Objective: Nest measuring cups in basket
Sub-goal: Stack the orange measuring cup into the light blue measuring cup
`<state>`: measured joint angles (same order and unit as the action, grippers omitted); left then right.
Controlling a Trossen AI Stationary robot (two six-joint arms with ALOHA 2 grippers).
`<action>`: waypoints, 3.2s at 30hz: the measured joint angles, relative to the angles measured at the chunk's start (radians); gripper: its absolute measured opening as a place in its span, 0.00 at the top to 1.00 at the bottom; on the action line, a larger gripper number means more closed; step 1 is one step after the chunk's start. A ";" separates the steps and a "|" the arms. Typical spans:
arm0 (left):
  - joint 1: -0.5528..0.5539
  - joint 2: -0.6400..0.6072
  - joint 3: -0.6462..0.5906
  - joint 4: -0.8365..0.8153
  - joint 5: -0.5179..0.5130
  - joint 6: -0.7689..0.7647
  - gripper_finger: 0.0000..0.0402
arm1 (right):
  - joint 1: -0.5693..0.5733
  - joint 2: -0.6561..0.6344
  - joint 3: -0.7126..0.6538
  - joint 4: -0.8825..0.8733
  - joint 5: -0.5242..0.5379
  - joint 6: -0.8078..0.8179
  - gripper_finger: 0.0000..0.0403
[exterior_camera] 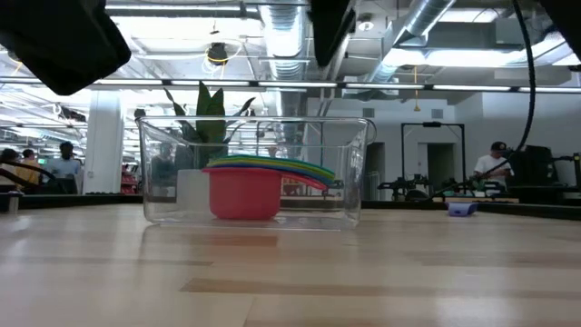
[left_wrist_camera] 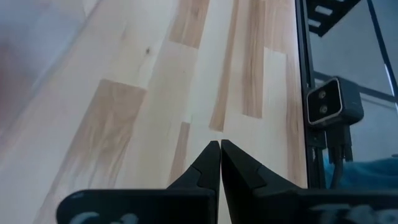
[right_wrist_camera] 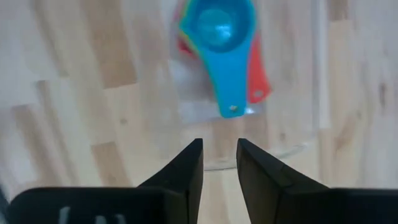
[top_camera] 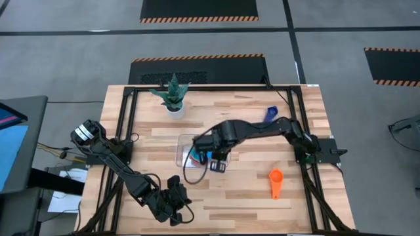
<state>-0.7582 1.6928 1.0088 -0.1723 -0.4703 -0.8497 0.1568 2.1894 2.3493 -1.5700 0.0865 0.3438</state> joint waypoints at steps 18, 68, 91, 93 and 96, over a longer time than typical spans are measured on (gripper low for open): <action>0.040 0.000 0.000 -0.011 0.024 0.052 1.00 | 0.128 -0.610 -0.610 -0.003 0.296 0.299 0.76; 0.116 0.001 0.000 0.119 0.152 -0.060 1.00 | 0.729 -0.635 -1.469 0.435 -0.018 1.891 0.98; 0.117 0.001 0.000 0.118 0.197 -0.044 1.00 | 0.644 -0.535 -1.447 0.668 0.309 1.792 1.00; 0.117 0.000 0.000 0.118 0.203 -0.044 1.00 | 0.635 -0.535 -1.416 0.655 0.305 1.745 1.00; 0.116 0.000 0.000 0.117 0.203 -0.044 1.00 | 0.635 -0.533 -1.396 0.604 0.227 1.736 1.00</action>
<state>-0.6417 1.6932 1.0088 -0.0551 -0.2668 -0.8936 0.7919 1.6569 0.9530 -0.9659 0.3130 2.0793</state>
